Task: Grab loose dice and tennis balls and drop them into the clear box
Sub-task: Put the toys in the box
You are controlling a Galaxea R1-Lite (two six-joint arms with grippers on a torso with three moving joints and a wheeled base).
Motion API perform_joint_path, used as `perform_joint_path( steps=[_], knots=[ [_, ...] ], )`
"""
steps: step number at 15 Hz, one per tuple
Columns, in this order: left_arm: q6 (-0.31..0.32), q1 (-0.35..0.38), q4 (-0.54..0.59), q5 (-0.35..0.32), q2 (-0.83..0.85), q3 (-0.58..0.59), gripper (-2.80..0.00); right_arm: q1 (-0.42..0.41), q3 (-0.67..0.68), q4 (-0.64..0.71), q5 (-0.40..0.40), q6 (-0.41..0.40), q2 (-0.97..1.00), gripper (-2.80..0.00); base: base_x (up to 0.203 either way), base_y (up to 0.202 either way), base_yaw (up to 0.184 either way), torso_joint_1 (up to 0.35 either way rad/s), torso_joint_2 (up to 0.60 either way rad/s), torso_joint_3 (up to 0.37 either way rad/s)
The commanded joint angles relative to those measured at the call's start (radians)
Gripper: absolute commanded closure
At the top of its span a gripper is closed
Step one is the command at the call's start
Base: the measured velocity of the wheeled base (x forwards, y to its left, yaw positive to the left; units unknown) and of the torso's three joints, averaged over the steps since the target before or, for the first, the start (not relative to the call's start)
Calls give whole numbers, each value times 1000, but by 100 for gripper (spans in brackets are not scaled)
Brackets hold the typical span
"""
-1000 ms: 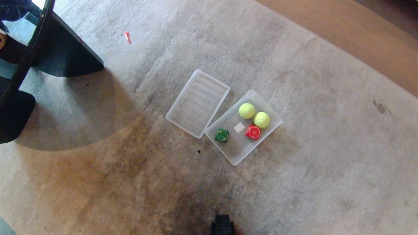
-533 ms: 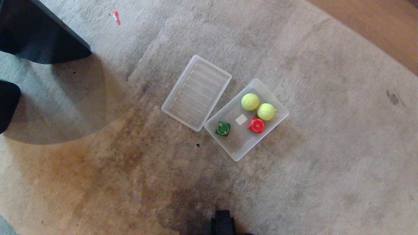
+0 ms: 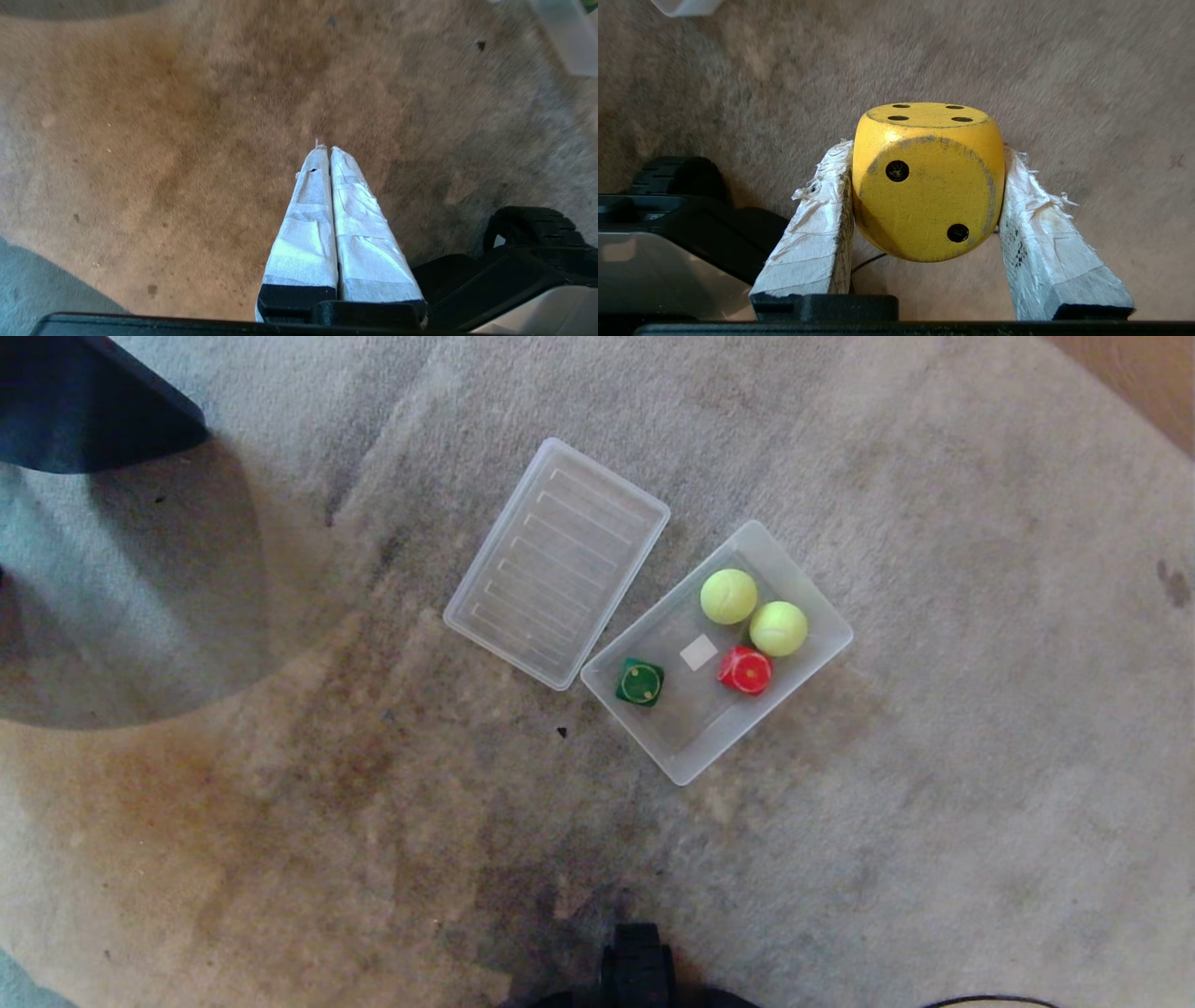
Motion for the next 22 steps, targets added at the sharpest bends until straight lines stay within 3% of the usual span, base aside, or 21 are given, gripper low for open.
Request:
perform_joint_path(
  steps=[1, 9, 12, 15, 17, 22],
  knots=[
    [1, 0, 1, 0, 0, 0, 0, 0, 1, 1, -6, 4, -2, 0, 0, 0, 0, 2, 5, -142],
    [1, 0, 1, 0, 0, 0, 0, 0, -24, 21, -7, 8, 9, 0, 0, 0, 0, 1, 1, -20],
    [1, 0, 2, 0, 0, 0, 0, 0, -257, 110, 4, 86, 183, 0, 0, 0, 0, 0, 0, 0],
    [1, 0, 1, 0, 0, 0, 0, 0, -379, 125, 25, 171, 482, 0, 0, 0, 0, 0, 0, 0],
    [1, 0, 1, 0, 0, 1, 0, 0, -418, 60, 45, 207, 675, 0, 0, 0, 0, 0, 0, 0],
    [1, 0, 1, 0, 0, 0, 0, 26, -473, -272, 67, 279, 1031, 0, 0, 0, 0, 0, 0, 0]
  ],
)
